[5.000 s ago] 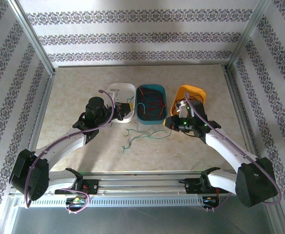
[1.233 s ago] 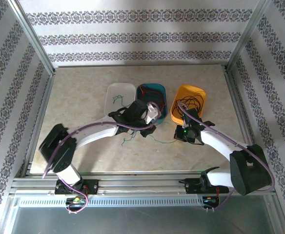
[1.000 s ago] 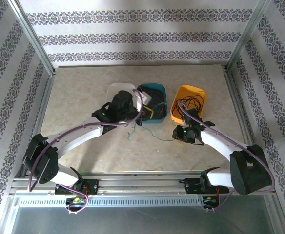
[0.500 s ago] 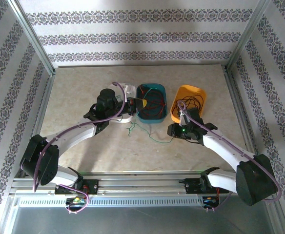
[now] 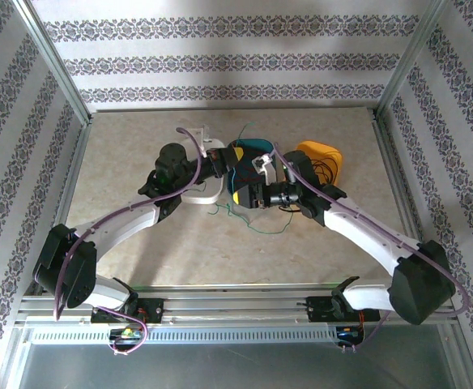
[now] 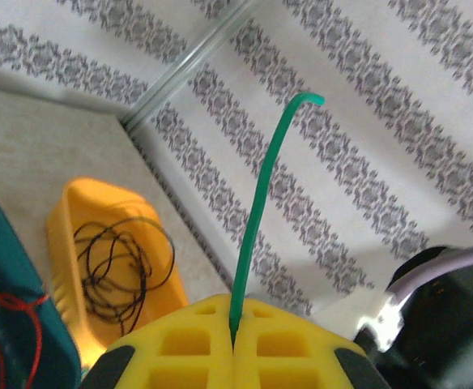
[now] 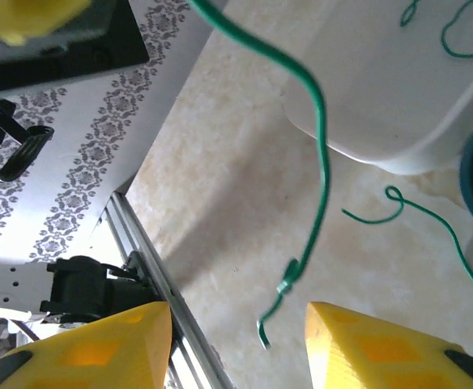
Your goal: Untangle the cables
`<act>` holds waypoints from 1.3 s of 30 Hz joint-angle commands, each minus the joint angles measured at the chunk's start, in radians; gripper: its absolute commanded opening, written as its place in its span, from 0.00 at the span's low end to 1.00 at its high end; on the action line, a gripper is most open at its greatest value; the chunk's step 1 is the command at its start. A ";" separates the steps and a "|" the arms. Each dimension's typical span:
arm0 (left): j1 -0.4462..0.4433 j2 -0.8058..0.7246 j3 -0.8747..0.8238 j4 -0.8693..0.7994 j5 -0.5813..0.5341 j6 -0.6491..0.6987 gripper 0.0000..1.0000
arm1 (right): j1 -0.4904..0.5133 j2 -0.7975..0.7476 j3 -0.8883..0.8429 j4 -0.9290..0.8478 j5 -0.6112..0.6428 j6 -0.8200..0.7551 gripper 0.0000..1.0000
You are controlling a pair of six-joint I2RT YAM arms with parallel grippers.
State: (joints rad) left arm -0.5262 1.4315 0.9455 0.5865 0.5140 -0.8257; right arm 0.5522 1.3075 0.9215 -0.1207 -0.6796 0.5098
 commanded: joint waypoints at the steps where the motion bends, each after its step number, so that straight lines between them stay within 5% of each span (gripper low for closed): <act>1: 0.000 -0.023 0.044 0.102 -0.041 -0.050 0.00 | 0.000 0.048 0.023 0.074 -0.025 0.015 0.47; 6: 0.001 -0.013 0.054 0.131 -0.044 -0.076 0.00 | 0.014 0.120 0.042 0.115 -0.009 0.036 0.38; 10: 0.000 -0.017 0.055 0.129 -0.040 -0.080 0.00 | -0.014 0.127 0.008 0.168 0.045 0.088 0.05; 12: 0.001 -0.026 0.055 0.076 -0.035 -0.053 0.00 | -0.043 0.099 -0.029 0.233 0.057 0.135 0.00; 22: 0.002 -0.012 0.128 -0.534 0.076 0.217 0.00 | -0.129 -0.036 -0.044 0.243 0.043 0.171 0.00; 26: 0.002 0.001 0.097 -0.545 0.147 0.194 0.00 | -0.127 -0.034 -0.011 0.245 0.034 0.171 0.00; 39: 0.129 -0.010 -0.058 -0.496 0.027 0.056 0.00 | -0.027 0.150 0.182 0.292 0.048 0.164 0.00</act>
State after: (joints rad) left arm -0.4278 1.4212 0.9291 0.1116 0.5838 -0.7151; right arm 0.5095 1.4223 1.0466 0.1108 -0.6361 0.6796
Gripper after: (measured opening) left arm 0.045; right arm 0.043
